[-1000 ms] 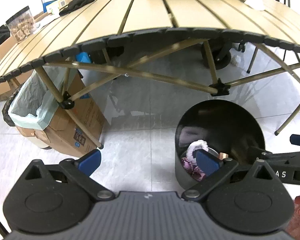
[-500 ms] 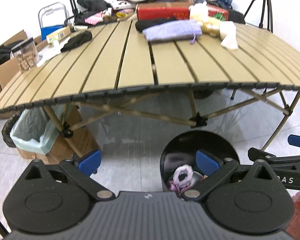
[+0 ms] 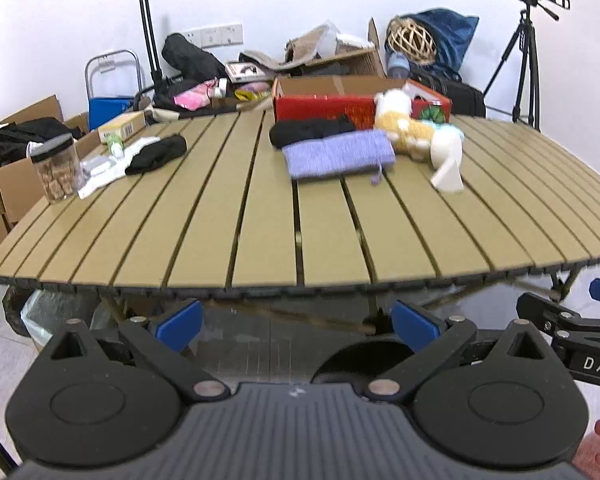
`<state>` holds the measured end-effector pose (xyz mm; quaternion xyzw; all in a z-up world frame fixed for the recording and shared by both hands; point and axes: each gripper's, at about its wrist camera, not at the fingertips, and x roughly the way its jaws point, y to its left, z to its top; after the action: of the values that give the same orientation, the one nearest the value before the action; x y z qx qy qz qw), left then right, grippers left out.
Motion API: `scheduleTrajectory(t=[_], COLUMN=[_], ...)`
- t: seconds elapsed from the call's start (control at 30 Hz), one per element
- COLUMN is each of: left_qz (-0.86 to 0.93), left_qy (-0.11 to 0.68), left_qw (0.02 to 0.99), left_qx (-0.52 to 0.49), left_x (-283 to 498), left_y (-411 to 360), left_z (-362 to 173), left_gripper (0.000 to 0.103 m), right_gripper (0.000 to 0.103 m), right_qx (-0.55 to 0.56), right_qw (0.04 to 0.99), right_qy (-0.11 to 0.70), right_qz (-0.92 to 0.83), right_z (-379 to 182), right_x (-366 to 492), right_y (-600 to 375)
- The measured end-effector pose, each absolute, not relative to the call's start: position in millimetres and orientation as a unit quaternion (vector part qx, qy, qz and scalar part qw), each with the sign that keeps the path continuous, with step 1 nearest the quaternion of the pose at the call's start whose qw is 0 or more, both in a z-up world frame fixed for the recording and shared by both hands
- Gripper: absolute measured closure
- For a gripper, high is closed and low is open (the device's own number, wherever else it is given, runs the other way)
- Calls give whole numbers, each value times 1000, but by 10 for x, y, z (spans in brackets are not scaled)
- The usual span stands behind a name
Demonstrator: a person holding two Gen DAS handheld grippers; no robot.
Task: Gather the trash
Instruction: 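Raise both tools from the bin back up toward the table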
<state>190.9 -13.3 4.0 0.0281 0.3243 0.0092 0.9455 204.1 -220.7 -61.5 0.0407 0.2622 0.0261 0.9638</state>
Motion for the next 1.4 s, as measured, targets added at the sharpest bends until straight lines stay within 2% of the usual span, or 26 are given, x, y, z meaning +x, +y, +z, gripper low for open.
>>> scheduleTrajectory(t=[0.53, 1.07, 1.4], left_qz=[26, 49, 59], left_qy=[278, 267, 266], left_qw=[960, 962, 962], left_qx=[11, 8, -1], left_x=[2428, 3094, 3399], left_y=[-211, -268, -209], left_z=[248, 141, 103], left_gripper=[0, 0, 0], right_gripper=[0, 0, 0], right_qx=[59, 92, 80], right_qw=[974, 982, 978], right_qy=[216, 166, 192], right_qz=[10, -5, 1], right_z=[-413, -440, -519], right_x=[2525, 3098, 3583], right_y=[-2269, -2381, -2298])
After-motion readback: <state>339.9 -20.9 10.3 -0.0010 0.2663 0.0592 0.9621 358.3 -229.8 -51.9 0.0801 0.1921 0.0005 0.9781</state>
